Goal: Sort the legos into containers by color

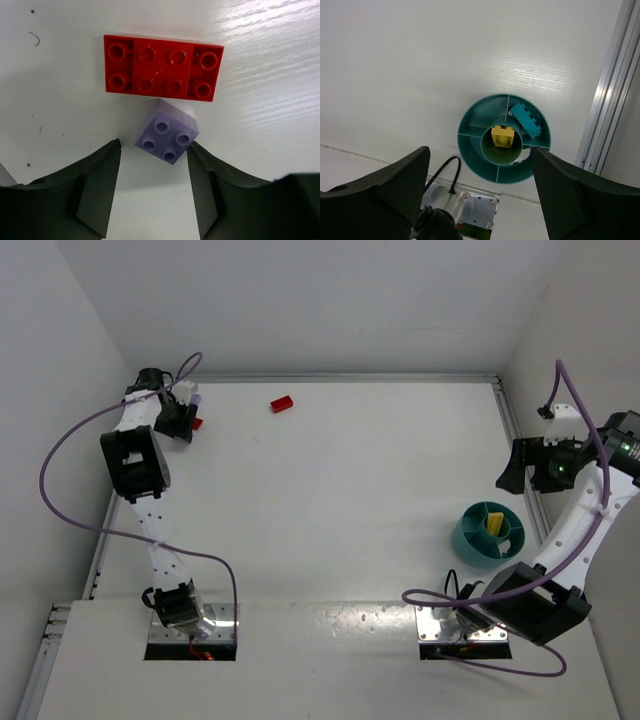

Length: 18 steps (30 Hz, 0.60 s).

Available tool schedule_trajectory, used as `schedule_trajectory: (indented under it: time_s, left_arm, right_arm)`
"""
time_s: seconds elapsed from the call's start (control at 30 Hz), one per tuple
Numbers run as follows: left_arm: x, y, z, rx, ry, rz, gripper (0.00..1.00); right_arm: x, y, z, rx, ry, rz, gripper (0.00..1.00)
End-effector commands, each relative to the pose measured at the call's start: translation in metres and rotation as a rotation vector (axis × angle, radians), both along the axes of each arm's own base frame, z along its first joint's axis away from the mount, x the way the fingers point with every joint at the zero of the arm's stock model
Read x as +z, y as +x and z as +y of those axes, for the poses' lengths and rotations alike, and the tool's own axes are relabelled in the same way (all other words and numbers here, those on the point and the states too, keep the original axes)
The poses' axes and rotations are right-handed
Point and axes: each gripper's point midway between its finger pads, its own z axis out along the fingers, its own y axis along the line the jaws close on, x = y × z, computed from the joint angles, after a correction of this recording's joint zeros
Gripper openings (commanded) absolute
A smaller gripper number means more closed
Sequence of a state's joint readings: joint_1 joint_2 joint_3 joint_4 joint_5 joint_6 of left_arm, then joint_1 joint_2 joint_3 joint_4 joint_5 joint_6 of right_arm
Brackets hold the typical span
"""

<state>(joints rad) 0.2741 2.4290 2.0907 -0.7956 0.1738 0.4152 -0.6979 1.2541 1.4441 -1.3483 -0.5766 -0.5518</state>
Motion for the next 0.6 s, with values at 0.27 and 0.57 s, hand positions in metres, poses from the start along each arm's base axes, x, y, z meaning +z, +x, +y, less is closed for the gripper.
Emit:
schedule_trajectory:
  time_s: [0.27, 0.57]
  left_arm:
    - [-0.038, -0.007, -0.037, -0.109, -0.005, 0.085, 0.52]
    - [-0.043, -0.02, -0.041, -0.122, -0.018, 0.113, 0.27]
  right_arm:
    - [-0.005, 0.005, -0.001, -0.005, 0.022, 0.004, 0.81]
    - [-0.005, 0.004, 0.001, -0.001, 0.034, 0.005, 0.8]
